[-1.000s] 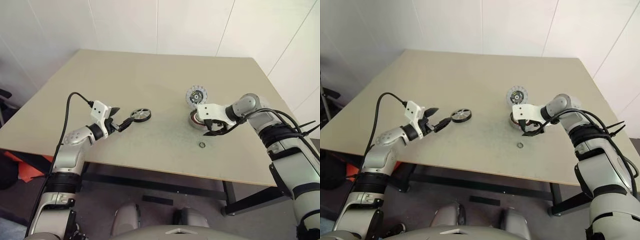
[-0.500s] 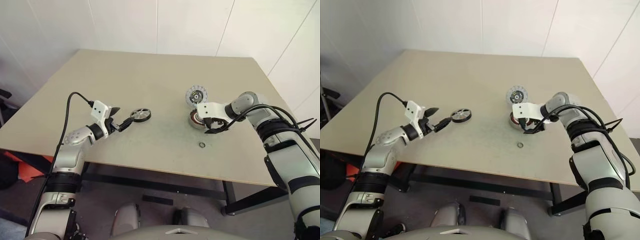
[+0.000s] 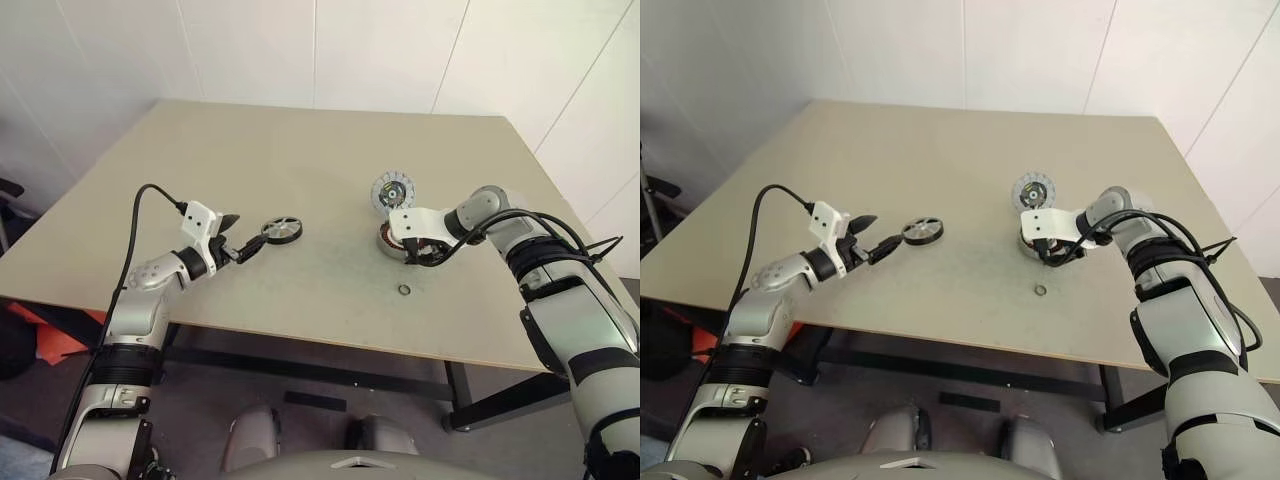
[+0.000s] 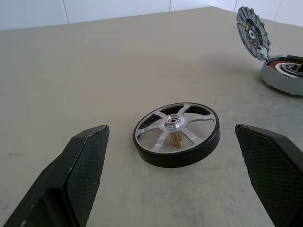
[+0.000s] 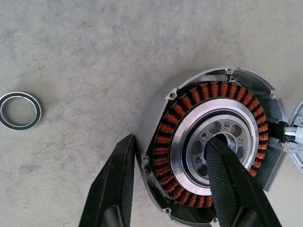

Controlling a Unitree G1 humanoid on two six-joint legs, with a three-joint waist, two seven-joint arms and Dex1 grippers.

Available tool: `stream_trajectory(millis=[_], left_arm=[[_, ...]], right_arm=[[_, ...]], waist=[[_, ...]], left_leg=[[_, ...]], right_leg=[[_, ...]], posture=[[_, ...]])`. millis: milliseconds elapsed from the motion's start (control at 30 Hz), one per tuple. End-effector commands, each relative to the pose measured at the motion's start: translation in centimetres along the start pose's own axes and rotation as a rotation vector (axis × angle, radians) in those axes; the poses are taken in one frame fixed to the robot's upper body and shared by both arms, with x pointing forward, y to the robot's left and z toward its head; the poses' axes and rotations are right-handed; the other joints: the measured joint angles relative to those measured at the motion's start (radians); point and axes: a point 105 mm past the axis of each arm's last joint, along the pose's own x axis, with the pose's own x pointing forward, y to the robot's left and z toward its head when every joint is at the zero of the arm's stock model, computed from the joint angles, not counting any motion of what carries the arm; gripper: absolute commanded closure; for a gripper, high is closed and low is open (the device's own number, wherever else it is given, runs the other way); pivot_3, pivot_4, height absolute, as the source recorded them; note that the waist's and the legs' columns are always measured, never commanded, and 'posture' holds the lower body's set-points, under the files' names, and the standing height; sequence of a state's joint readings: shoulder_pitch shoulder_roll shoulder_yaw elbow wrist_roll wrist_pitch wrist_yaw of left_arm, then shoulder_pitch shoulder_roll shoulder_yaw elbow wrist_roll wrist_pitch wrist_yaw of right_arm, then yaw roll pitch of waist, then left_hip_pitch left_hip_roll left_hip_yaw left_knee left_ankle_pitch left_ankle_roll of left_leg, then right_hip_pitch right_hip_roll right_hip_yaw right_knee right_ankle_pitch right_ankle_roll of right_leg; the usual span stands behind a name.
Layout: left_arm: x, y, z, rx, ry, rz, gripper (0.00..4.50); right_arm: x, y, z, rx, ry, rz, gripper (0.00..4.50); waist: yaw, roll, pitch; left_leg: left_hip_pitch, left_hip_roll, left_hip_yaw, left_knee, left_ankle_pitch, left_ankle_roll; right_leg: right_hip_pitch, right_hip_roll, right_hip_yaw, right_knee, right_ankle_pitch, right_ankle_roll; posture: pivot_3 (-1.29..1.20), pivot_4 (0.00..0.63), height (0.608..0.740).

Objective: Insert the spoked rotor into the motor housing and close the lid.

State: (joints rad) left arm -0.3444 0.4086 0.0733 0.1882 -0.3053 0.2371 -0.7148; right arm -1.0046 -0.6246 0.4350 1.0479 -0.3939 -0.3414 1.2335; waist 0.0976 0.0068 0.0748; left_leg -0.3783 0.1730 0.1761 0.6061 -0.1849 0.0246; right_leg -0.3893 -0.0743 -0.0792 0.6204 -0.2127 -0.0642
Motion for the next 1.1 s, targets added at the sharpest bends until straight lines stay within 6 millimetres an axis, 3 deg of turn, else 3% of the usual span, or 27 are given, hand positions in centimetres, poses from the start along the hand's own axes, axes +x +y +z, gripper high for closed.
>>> stream_trajectory(millis=[33, 300, 667, 1100], left_arm=[[-0.1, 0.2, 1.3, 0.04, -0.037, 0.005, 0.0], [0.0, 0.2, 1.3, 0.04, -0.037, 0.004, 0.0], [0.0, 0.4, 1.2, 0.044, -0.032, 0.006, 0.0], [0.0, 0.4, 1.2, 0.045, -0.032, 0.008, 0.0]], right_arm=[[-0.6, -0.8, 0.6, -0.016, -0.019, -0.031, 2.5], [-1.1, -2.0, 2.3, -0.036, -0.075, -0.085, 2.49], [-1.4, -1.9, 8.0, -0.137, -0.24, -0.11, 2.49], [0.7, 0.2, 7.2, -0.116, -0.208, -0.058, 2.49]], waist=[[-0.001, 0.0, 0.0], [-0.002, 0.0, 0.0], [0.005, 0.0, 0.0], [-0.001, 0.0, 0.0]], left_leg=[[0.0, 0.0, 0.0, 0.0, 0.0, 0.0], [0.0, 0.0, 0.0, 0.0, 0.0, 0.0], [-0.009, 0.0, 0.0, 0.0, 0.0, 0.0], [-0.008, 0.0, 0.0, 0.002, 0.0, 0.0]], right_leg=[[0.0, 0.0, 0.0, 0.0, 0.0, 0.0], [-0.001, 0.0, 0.0, 0.0, 0.0, 0.0], [-0.011, 0.0, 0.001, 0.003, 0.0, -0.001], [-0.009, 0.0, 0.001, 0.003, 0.0, 0.0]], posture=[[0.0, 0.0, 0.74], [0.0, 0.0, 0.74], [0.0, 0.0, 0.74], [0.0, 0.0, 0.74]])
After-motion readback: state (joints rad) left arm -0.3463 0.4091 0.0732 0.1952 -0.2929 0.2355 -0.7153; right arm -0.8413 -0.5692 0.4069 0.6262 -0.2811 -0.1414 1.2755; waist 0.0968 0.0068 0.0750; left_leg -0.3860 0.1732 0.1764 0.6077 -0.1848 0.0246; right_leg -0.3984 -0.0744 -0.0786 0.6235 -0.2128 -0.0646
